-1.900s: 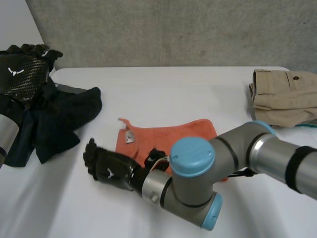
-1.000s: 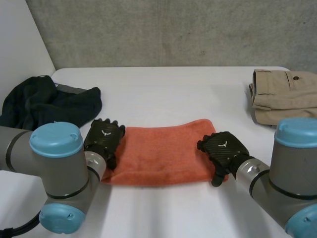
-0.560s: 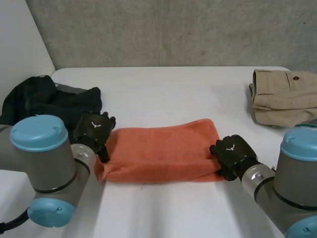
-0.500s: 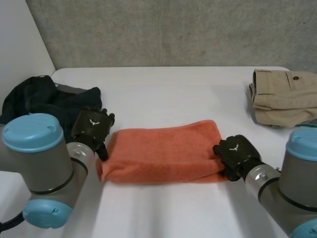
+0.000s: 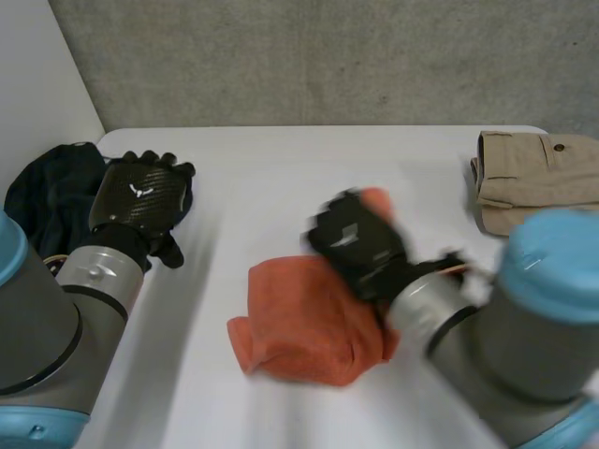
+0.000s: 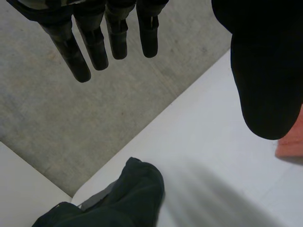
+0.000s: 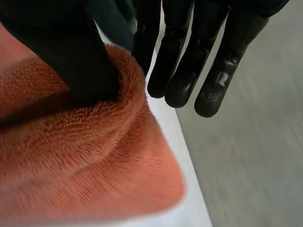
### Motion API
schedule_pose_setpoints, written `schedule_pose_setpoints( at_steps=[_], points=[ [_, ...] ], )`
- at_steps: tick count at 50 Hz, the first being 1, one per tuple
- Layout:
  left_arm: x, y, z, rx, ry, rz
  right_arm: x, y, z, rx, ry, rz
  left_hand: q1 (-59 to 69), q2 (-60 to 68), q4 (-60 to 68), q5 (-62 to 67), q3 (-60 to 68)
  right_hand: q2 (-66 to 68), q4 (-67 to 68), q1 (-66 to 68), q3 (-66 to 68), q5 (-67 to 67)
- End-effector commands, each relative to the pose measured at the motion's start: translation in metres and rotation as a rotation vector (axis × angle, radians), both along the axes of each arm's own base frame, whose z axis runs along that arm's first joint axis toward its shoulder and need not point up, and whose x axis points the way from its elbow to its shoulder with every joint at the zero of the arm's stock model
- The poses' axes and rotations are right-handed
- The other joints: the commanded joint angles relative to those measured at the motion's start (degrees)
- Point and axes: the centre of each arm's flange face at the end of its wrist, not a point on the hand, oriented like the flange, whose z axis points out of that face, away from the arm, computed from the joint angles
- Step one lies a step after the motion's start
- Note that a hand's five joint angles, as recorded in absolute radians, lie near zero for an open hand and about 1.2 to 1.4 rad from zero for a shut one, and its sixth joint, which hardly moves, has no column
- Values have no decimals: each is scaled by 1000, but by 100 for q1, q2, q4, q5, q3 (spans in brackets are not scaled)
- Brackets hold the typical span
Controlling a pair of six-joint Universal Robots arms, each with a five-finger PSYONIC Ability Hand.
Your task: Fold the laundry.
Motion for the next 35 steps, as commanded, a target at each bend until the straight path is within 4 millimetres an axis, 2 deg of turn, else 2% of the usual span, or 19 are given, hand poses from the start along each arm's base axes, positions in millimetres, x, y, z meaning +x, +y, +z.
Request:
schedule_pose_setpoints(
  at_steps=[1, 4, 5, 6, 7, 9, 10, 11, 12, 15, 17, 20, 21, 23, 24, 26, 29, 32, 35],
  points=[
    [1, 2, 9, -14, 46, 1, 58, 75, -56, 4, 95, 356, -271, -139, -135, -69, -163, 1302, 1193, 2648, 1214, 1403],
    [0, 1, 12, -20, 54, 2, 59, 73, -64, 36, 97, 335, -355, -222, -219, -152, -247, 1058, 949, 2404, 970, 1159],
    [0, 0, 13, -24, 56, 4, 59, 72, -62, 46, 87, 323, -389, -256, -253, -186, -281, -559, -669, 786, -648, -459],
    [0, 0, 13, -27, 57, 5, 59, 70, -58, 83, 49, 290, -389, -257, -253, -187, -281, -4539, -4648, -3194, -4627, -4438],
    [-1, -1, 14, -31, 59, 3, 58, 68, -55, 111, 14, 266, -389, -257, -253, -187, -281, -5698, -5807, -4352, -5786, -5597],
    [-1, -2, 17, -38, 65, 2, 57, 64, -45, 162, -54, 234, -389, -257, -253, -187, -281, -5698, -5807, -4352, -5786, -5597],
    [-4, -2, 19, -47, 72, -5, 50, 53, -25, 214, -155, 181, -389, -257, -253, -187, -281, -5698, -5807, -4352, -5786, -5597],
    [-5, -3, 22, -54, 80, -6, 46, 45, -15, 231, -205, 153, -389, -257, -253, -187, -281, -5698, -5807, -4352, -5786, -5597],
    [-7, -3, 25, -59, 96, -10, 34, 28, 5, 271, -313, 95, -389, -257, -253, -187, -281, -5698, -5807, -4352, -5786, -5597],
    [-12, -2, 32, -64, 149, -26, 9, 2, 30, 360, -471, -11, -339, -206, -203, -137, -231, -5698, -5807, -4352, -5786, -5597],
    [-17, 1, 35, -62, 182, -45, -1, -5, 35, 415, -509, -58, -305, -173, -169, -103, -197, -5698, -5807, -4352, -5786, -5597],
    [-30, 9, 39, -39, 239, -90, -20, -19, 35, 505, -524, -161, -271, -139, -136, -69, -164, -5698, -5807, -4352, -5786, -5597],
    [-39, 15, 33, -4, 250, -121, -29, -28, 32, 535, -514, -216, -238, -106, -102, -36, -130, -5698, -5807, -4352, -5786, -5597],
    [-49, 23, 25, 36, 245, -156, -34, -31, 31, 553, -501, -246, -221, -89, -85, -19, -113, -5698, -5807, -4352, -5786, -5597],
    [-61, 34, 15, 86, 235, -196, -36, -34, 28, 574, -488, -268, -221, -88, -85, -19, -113, -5698, -5807, -4352, -5786, -5597],
    [-71, 44, 2, 141, 220, -228, -36, -37, 22, 599, -472, -283, -237, -105, -102, -35, -130, -5698, -5807, -4352, -5786, -5597],
    [-86, 57, -28, 242, 175, -263, -35, -47, 10, 633, -449, -319, -237, -105, -102, -35, -130, -5698, -5807, -4352, -5786, -5597],
    [-92, 57, -55, 301, 121, -252, -33, -54, -2, 663, -429, -344, -254, -122, -119, -52, -147, -5698, -5807, -4352, -5786, -5597],
    [-91, 54, -64, 312, 104, -218, -30, -54, -13, 687, -408, -347, -254, -122, -119, -52, -147, -5698, -5807, -4352, -5786, -5597]
  ],
)
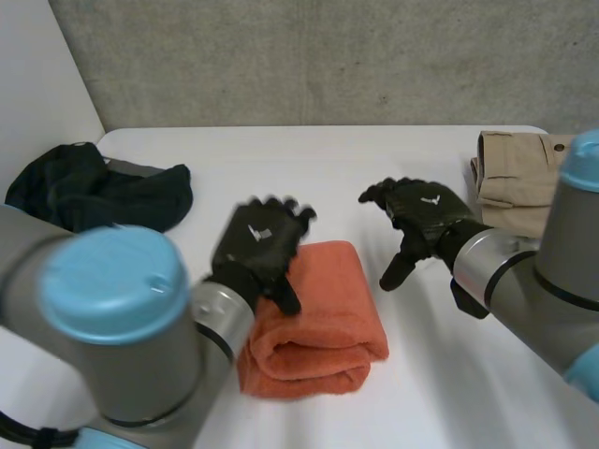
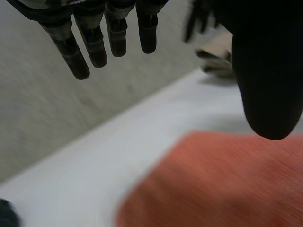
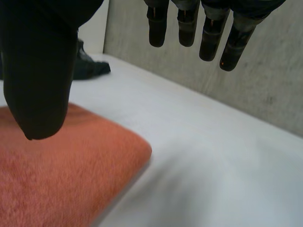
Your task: Fold the laundry.
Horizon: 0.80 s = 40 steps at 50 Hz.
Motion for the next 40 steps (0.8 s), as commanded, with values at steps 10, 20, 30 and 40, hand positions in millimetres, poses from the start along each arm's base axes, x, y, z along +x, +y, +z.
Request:
schedule_pose_setpoints(
  at_steps=[10, 20, 30, 40],
  points=[
    [6, 5, -76, 112, -357, 75, 23, 7, -52, 125, 87, 74, -71, -32, -22, 11, -52, -258, -325, -144, -188, -373],
    [13, 8, -79, 99, -429, 72, 47, 28, -87, 111, 224, 183, -105, -66, -55, -22, -85, -258, -325, -144, -188, -373],
    [7, 1, -77, 59, -381, 75, 42, 17, -93, 51, 294, 122, -55, -16, -5, 27, -35, -258, -325, -144, -188, -373],
    [2, -7, 6, -94, -158, -41, 36, 23, -39, -124, 169, 87, -121, -82, -72, -39, -102, -258, -325, -144, -188, -373]
  ],
)
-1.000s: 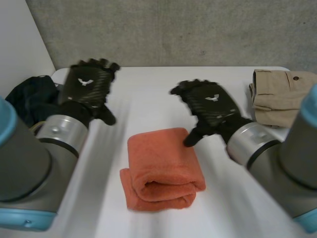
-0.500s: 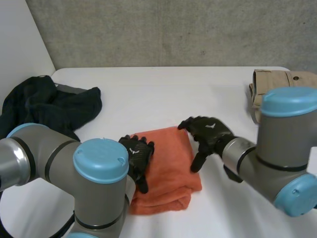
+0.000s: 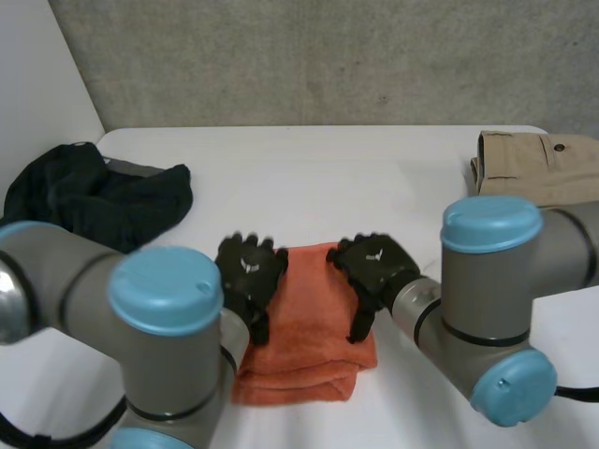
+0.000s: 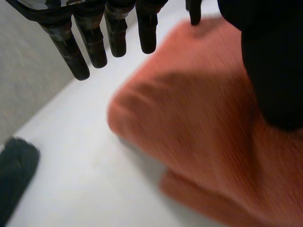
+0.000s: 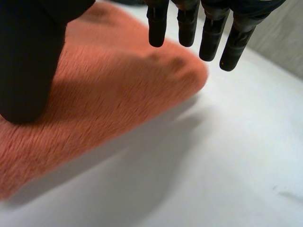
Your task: Fold the laundry.
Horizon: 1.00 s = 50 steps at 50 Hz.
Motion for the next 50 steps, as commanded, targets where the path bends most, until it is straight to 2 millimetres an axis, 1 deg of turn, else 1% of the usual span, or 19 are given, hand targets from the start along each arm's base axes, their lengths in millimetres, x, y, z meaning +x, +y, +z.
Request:
schedule_pose_setpoints(
  at_steps=[1, 2, 3, 4, 6, 7, 8, 12, 15, 17, 18, 22, 26, 30, 38, 41, 45, 50],
  points=[
    [-3, -2, 69, -114, 179, -136, -8, 10, 42, -146, -106, -5, -122, -83, -72, -35, -102, -258, -325, -144, -189, -347],
    [-2, -2, 75, -124, 193, -152, -9, 14, 45, -163, -106, 2, -138, -99, -88, -52, -119, -258, -325, -144, -189, -347],
    [0, -5, 88, -146, 223, -183, -12, 24, 47, -180, -114, 15, -138, -100, -89, -52, -119, -258, -325, -144, -189, -347],
    [2, -6, 94, -156, 235, -195, -13, 29, 48, -186, -117, 24, -122, -83, -72, -36, -103, -258, -325, -144, -189, -347],
    [5, -8, 103, -171, 253, -225, -18, 38, 46, -189, -119, 34, -122, -83, -72, -35, -102, -258, -325, -144, -189, -347],
    [6, -8, 111, -179, 268, -271, -20, 48, 42, -190, -119, 55, -122, -83, -72, -35, -102, -258, -325, -144, -189, -347],
    [7, -8, 113, -179, 274, -294, -21, 54, 40, -191, -120, 64, -138, -99, -88, -52, -119, -258, -325, -144, -189, -347],
    [6, 0, 114, -118, 283, -459, -21, 77, 20, -183, -106, 120, -122, -83, -72, -35, -102, -258, -325, -144, -189, -347],
    [11, -1, 111, -54, 277, -523, -16, 90, 7, -199, -98, 165, -122, -83, -72, -36, -103, -258, -325, -144, -189, -347],
    [13, -2, 111, -34, 277, -536, -13, 94, 0, -202, -90, 187, -88, -49, -38, -2, -69, -258, -325, -144, -189, -347],
    [15, -3, 110, -25, 277, -534, -10, 96, -8, -202, -73, 204, -88, -49, -38, -2, -69, -258, -325, -144, -189, -347],
    [15, -2, 111, -17, 277, -538, -6, 100, -23, -206, -36, 230, -105, -66, -55, -19, -86, -258, -325, -144, -189, -347],
    [14, 0, 112, -21, 279, -544, -1, 98, -34, -226, -25, 245, -105, -66, -55, -19, -86, -258, -325, -144, -189, -347],
    [12, 2, 121, -50, 288, -555, 4, 95, -40, -267, -23, 253, -105, -66, -55, -19, -86, -258, -325, -144, -189, -347],
    [11, 3, 126, -62, 293, -561, 14, 85, -47, -354, -5, 270, -122, -83, -72, -35, -102, -258, -325, -144, -189, -347],
    [11, 3, 126, -62, 293, -561, 16, 81, -51, -360, 6, 268, -122, -83, -72, -35, -102, -258, -325, -144, -189, -347],
    [11, 3, 126, -63, 292, -563, 19, 76, -51, -376, 14, 255, -122, -83, -72, -35, -102, 70, 2, 184, 138, -20],
    [11, 2, 126, -66, 293, -562, 29, 64, -53, -385, 1, 241, -122, -83, -72, -35, -102, 473, 406, 587, 542, 383]
  ],
)
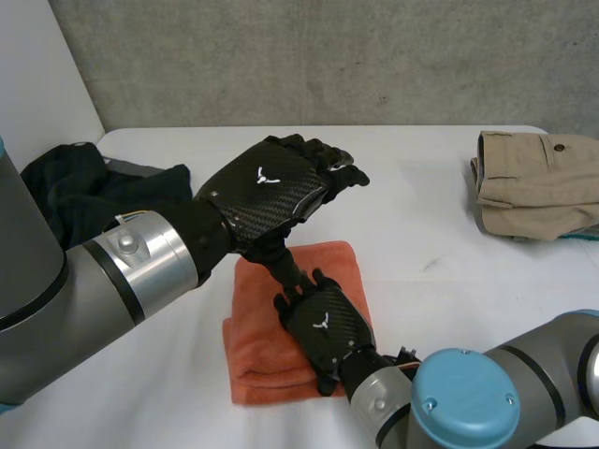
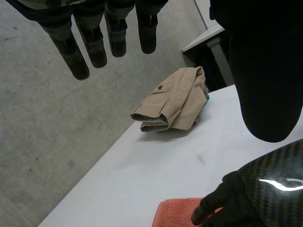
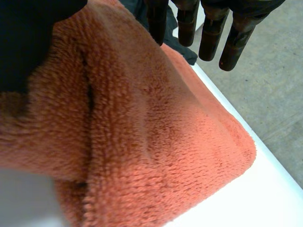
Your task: Fold the laundry.
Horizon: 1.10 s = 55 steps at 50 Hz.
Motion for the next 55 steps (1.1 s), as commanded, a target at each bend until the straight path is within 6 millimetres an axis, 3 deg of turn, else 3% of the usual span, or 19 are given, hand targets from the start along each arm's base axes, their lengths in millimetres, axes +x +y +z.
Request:
schedule_pose_setpoints(
  at_steps=[1, 18, 29, 33, 35, 38, 47, 55],
  points=[
    [0, -1, 0, -1, 1, 0, 12, -15, -2, -10, -13, -16, -122, -83, -72, -31, -102, 507, 440, 621, 560, 432],
    [2, -2, 3, -8, 5, 7, 37, -46, -6, -15, -26, -18, -122, -83, -72, -31, -102, 1886, 1818, 2000, 1938, 1811],
    [4, -2, 7, -17, 10, 13, 48, -71, -4, -15, -52, 4, -122, -83, -72, -31, -102, 5402, 5334, 5516, 5454, 5327],
    [5, -2, 5, -13, 8, 16, 49, -79, 1, -17, -58, 8, -122, -83, -72, -31, -102, 4901, 4833, 5015, 4953, 4826],
    [5, -2, 5, -12, 7, 17, 48, -80, 2, -3, -48, 5, -105, -66, -56, -15, -86, 3528, 3461, 3643, 3581, 3453],
    [5, -2, 5, -12, 7, 17, 47, -80, 5, 11, -37, 4, -122, -83, -72, -31, -102, 2629, 2562, 2743, 2682, 2554],
    [5, -3, 6, -16, 9, 19, 45, -81, 7, 28, -37, 3, -122, -83, -72, -31, -102, 2509, 2442, 2624, 2562, 2434],
    [6, -2, 4, -9, 7, 19, 48, -87, 7, 19, -51, -6, -122, -83, -72, -31, -102, 3449, 3382, 3564, 3502, 3375]
  ],
)
